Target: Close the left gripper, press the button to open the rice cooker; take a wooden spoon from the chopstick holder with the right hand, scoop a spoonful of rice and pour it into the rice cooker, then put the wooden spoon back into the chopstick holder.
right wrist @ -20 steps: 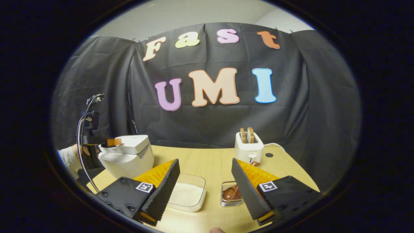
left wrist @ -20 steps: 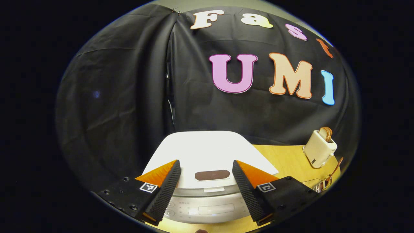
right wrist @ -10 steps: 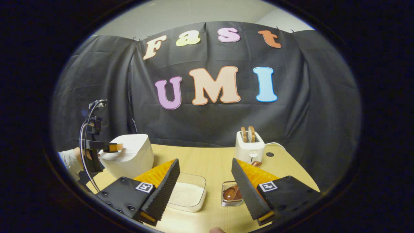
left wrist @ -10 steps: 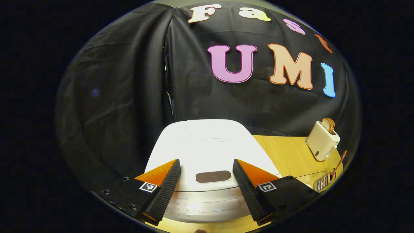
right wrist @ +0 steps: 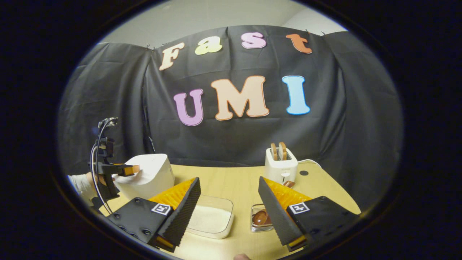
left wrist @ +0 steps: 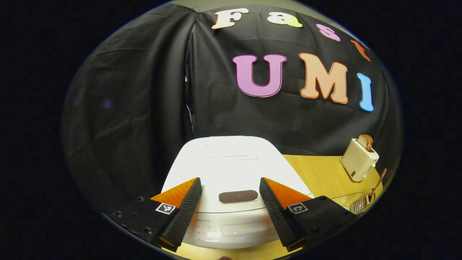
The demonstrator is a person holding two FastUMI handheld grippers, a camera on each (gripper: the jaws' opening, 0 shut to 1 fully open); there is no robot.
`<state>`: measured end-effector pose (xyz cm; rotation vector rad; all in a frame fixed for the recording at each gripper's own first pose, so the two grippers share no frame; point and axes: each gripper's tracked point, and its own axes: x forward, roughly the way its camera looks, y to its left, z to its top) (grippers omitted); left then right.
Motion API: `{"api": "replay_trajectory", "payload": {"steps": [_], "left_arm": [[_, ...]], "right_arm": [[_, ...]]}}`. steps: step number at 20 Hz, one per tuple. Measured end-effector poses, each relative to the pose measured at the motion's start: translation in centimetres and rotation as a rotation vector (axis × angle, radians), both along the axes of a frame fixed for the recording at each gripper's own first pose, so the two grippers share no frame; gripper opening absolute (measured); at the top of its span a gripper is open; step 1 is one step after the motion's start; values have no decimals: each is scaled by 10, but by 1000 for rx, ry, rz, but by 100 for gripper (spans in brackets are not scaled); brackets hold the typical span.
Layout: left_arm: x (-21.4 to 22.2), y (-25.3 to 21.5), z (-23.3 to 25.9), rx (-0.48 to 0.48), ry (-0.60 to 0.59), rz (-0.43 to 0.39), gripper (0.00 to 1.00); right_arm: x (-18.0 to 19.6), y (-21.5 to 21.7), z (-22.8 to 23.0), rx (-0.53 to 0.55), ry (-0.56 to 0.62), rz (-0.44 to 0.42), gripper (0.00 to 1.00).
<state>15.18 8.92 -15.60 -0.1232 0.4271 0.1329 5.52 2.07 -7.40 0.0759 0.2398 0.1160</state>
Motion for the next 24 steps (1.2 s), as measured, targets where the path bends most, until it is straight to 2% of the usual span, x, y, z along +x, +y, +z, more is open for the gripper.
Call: {"api": "replay_trajectory", "payload": {"steps": [2,8,12,15,24], "left_arm": [[-6,-3,27,-11,-82,1,96],[-35,-18,104,69,-286,-45,96],[-71,-48,138,66,-379,-117,95],[-95,-67,154,68,-421,-174,94],[-137,-89,159,50,-443,-164,96]], "right_arm": [[1,-1,8,-3,-17,2,100],[0,-11,25,5,-67,-28,100],[-5,-15,34,-2,-100,-41,100],[-12,-16,39,-37,-138,-43,100],[-39,-7,45,-20,-194,-56,100]]}}
